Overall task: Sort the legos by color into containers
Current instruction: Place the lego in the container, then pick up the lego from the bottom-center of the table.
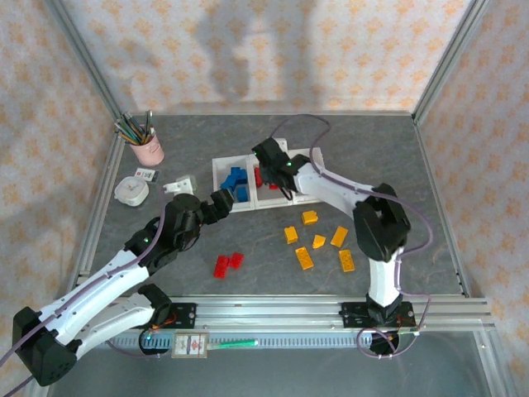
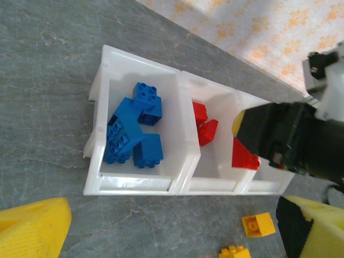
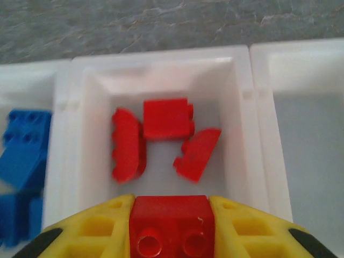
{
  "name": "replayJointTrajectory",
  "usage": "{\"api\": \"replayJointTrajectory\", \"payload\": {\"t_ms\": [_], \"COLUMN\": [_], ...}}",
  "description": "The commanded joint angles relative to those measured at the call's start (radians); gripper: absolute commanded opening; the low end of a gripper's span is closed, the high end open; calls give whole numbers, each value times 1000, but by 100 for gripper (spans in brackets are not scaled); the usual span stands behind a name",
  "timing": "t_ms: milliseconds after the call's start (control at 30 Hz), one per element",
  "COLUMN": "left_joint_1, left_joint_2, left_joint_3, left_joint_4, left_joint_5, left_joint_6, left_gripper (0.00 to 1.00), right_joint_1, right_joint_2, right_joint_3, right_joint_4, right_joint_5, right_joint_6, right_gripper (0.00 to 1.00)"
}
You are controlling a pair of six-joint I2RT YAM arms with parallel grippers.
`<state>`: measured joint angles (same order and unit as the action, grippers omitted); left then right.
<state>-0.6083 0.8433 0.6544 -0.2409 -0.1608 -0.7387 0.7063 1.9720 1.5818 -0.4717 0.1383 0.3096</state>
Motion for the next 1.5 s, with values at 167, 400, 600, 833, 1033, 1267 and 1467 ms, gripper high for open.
{"api": "replayJointTrajectory", "payload": {"t_ms": [167, 400, 600, 833, 1033, 1267, 1467], "left_joint_1": [40, 50, 51, 53, 54, 54, 55], "left_joint_2": [3, -3, -23, -72, -121, -185, -254], "left_joint_3": [22, 24, 19, -3, -41, -79, -109], "left_joint_4": [51, 51, 37, -9, -60, -129, -182], "left_joint_5": [30, 52, 70, 78, 96, 107, 95], "left_joint_6": [21, 21, 15, 0, -26, -66, -105], "left_gripper": [99, 99, 99, 99, 99, 99, 99], "right_joint_1": [-44, -44, -24, 53, 161, 322, 445], "right_joint_2": [174, 93, -45, -200, -300, -352, -349], "right_joint_3": [207, 174, 53, -122, -275, -430, -546], "right_joint_4": [-41, -33, -12, 3, 20, 63, 164], "right_joint_5": [-12, -47, -65, -48, -39, -57, -108], "right_joint_6": [-69, -73, -66, -65, -66, -104, -117], "right_gripper": [38, 49, 53, 58, 62, 73, 78]}}
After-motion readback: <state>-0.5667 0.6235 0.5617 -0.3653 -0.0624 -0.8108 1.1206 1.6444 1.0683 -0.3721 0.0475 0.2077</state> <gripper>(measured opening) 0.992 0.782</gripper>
